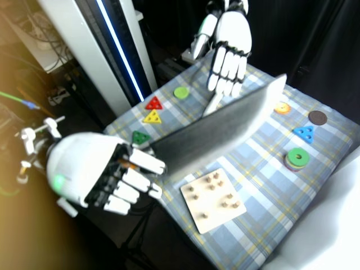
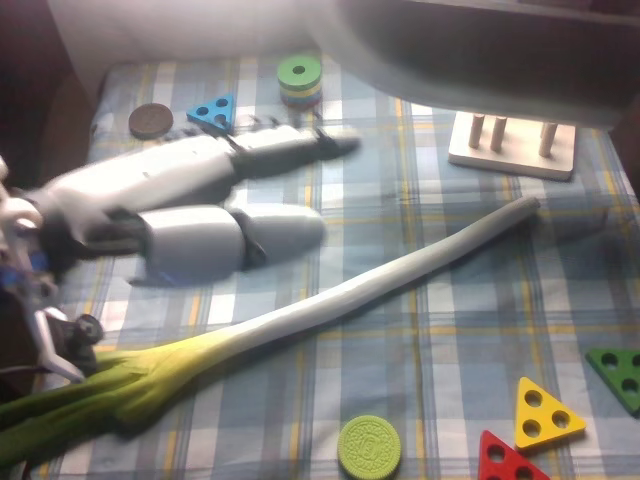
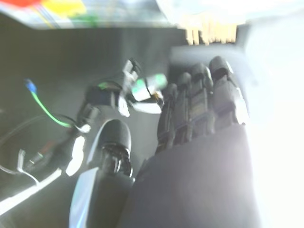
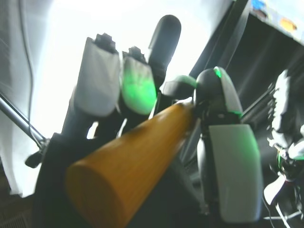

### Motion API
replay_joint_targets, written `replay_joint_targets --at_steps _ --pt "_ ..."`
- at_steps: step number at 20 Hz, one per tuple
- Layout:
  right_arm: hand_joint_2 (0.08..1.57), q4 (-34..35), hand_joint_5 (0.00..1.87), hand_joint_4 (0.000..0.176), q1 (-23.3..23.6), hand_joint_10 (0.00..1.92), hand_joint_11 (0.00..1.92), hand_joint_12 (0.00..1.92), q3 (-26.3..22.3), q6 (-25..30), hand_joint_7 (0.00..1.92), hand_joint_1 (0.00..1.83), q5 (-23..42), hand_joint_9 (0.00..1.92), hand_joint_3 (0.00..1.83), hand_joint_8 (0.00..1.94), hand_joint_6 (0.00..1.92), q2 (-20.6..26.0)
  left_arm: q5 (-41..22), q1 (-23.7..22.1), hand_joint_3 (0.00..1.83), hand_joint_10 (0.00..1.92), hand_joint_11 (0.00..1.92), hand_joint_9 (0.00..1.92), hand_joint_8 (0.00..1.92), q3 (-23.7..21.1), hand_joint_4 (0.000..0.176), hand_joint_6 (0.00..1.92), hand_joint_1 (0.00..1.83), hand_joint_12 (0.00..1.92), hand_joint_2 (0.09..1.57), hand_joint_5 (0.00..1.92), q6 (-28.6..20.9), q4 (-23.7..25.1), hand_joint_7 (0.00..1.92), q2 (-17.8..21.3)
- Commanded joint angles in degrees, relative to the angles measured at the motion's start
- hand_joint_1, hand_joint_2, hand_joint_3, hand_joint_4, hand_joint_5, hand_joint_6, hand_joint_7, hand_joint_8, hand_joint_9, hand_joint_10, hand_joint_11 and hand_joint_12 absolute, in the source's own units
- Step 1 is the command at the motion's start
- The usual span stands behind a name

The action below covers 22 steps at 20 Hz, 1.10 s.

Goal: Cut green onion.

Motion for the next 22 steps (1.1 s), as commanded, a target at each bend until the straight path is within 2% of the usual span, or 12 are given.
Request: replay_joint_targets --at_steps 1,3,4,5,6,8,10,12,15,16,20,22 --pt "1.41 1.64 0.89 0.078 1.37 1.92 1.43 1.92 0.78 0.09 1.21 0.75 6.83 1.38 0.0 1.94 1.92 0.34 -10.71 0.31 0.01 0.02 0.06 0.11 0.0 -0.19 0.0 0.0 0.0 0.05 1.56 0.1 -0.15 -2.41 0.1 0.72" --pt "1.4 1.53 0.91 0.051 2.79 1.92 1.44 1.92 1.65 -0.39 1.23 0.82 4.84 1.4 0.0 1.94 1.92 0.32 -14.57 2.3 0.0 0.01 0.11 0.18 0.0 -0.44 0.0 0.0 0.0 0.11 1.55 0.19 -0.14 -6.07 0.18 2.07" --pt "1.4 1.52 0.91 0.036 3.07 1.92 1.46 1.92 1.9 -0.39 1.24 0.86 4.41 1.42 0.0 1.94 1.92 0.32 -15.21 2.69 0.0 0.01 0.03 0.2 0.0 -0.43 0.0 0.0 0.0 0.35 1.57 0.18 -0.14 -6.9 0.19 2.23" --pt "1.4 1.53 0.93 0.029 3.56 1.92 1.47 1.92 2.4 -0.39 1.25 0.89 3.47 1.43 0.0 1.94 1.92 0.32 -16.87 3.83 0.0 0.0 0.01 0.19 0.0 -0.38 0.0 0.0 0.0 0.46 1.57 0.17 -0.14 -9.06 0.18 2.5" --pt "1.4 1.53 0.94 0.026 3.93 1.92 1.47 1.92 2.73 -0.39 1.25 0.9 2.78 1.43 0.0 1.94 1.92 0.32 -18.14 4.55 0.0 0.0 0.0 0.19 0.0 -0.3 0.0 0.0 0.0 0.48 1.57 0.17 -0.14 -10.5 0.17 2.6" --pt "1.4 1.52 0.95 0.033 4.18 1.92 1.49 1.92 3.19 -0.39 1.26 0.81 1.26 1.43 0.0 1.94 1.92 0.25 -20.22 5.84 0.0 0.0 0.0 0.14 0.01 -0.28 0.0 0.01 0.0 0.34 1.55 0.17 -0.15 -12.31 0.14 2.8" --pt "1.4 1.4 0.94 0.038 4.24 1.92 1.46 1.92 3.68 -0.39 1.23 0.77 -0.08 1.4 0.0 1.94 1.92 0.08 -20.85 6.29 0.0 0.01 0.0 0.16 0.01 -0.29 0.0 0.0 0.0 0.34 1.54 0.16 -0.15 -12.95 0.15 2.9" --pt "1.4 1.08 0.91 0.027 4.59 1.92 1.45 1.92 4.35 -0.39 1.2 0.77 -2.13 1.39 0.0 1.94 1.92 -0.01 -20.86 6.39 0.0 0.01 0.0 0.18 0.01 -0.29 0.0 0.01 0.0 0.35 1.54 0.19 -0.15 -13.14 0.19 2.9" --pt "1.4 0.85 0.93 0.029 4.93 1.92 1.46 1.92 4.58 -0.39 1.22 0.76 -2.88 1.4 0.0 1.94 1.92 0.0 -21.31 6.58 0.0 0.01 0.0 0.18 0.0 -0.28 0.0 0.0 0.0 0.33 1.54 0.17 -0.15 -13.58 0.18 2.9" --pt "1.4 0.69 0.93 0.028 5.21 1.92 1.47 1.92 4.57 -0.39 1.24 0.72 -2.87 1.41 0.0 1.94 1.92 0.0 -21.4 6.67 0.0 0.01 0.0 0.25 0.01 -0.27 0.0 0.01 0.0 0.42 1.54 0.22 -0.15 -13.65 0.24 2.95" --pt "1.4 -0.9 0.91 0.021 7.41 1.92 1.51 1.92 4.31 -0.39 1.25 0.73 -2.52 1.44 0.0 1.94 1.92 0.13 -21.63 7.44 0.0 0.0 0.0 0.18 0.0 -0.34 0.0 0.0 0.0 0.36 1.52 0.18 -0.16 -13.98 0.19 3.04" --pt "1.42 -1.48 0.92 0.033 8.13 1.92 1.5 1.92 3.92 -0.39 1.25 0.74 -1.9 1.43 0.0 1.94 1.92 0.47 -21.69 7.65 0.0 0.01 0.0 0.16 0.0 -0.34 0.0 0.0 0.0 0.33 1.52 0.17 -0.16 -14.15 0.18 3.04"
